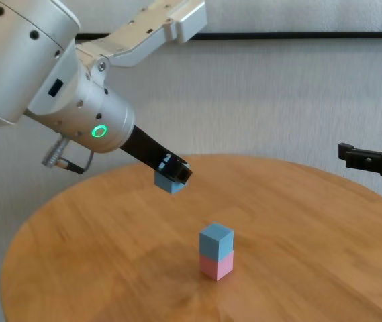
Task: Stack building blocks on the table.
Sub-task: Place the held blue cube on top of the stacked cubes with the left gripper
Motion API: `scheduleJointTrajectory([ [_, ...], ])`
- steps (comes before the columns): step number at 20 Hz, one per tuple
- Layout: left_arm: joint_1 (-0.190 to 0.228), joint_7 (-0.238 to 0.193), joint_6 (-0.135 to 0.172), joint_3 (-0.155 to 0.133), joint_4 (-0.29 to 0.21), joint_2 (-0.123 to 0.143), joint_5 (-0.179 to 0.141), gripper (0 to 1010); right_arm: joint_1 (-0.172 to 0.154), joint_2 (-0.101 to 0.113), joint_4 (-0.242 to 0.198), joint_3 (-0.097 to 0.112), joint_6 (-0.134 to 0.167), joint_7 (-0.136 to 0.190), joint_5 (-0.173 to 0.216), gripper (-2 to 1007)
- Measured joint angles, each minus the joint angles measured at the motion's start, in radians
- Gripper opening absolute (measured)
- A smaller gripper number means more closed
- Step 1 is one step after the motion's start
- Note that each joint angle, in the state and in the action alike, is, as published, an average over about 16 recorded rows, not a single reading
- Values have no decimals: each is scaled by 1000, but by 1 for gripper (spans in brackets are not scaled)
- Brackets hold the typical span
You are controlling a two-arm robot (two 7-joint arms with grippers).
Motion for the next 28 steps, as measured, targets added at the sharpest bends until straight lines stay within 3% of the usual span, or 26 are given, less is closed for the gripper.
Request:
scheduleJointTrajectory([
  [6, 22, -10, 18, 8, -38, -5, 19, 421, 0, 0, 0, 0, 0, 0, 0, 1001],
  [17, 14, -46, 4, 34, -11, -34, 40, 421, 0, 0, 0, 0, 0, 0, 0, 1001],
  [28, 19, -60, 36, 53, -33, -51, 71, 421, 0, 0, 0, 0, 0, 0, 0, 1000],
])
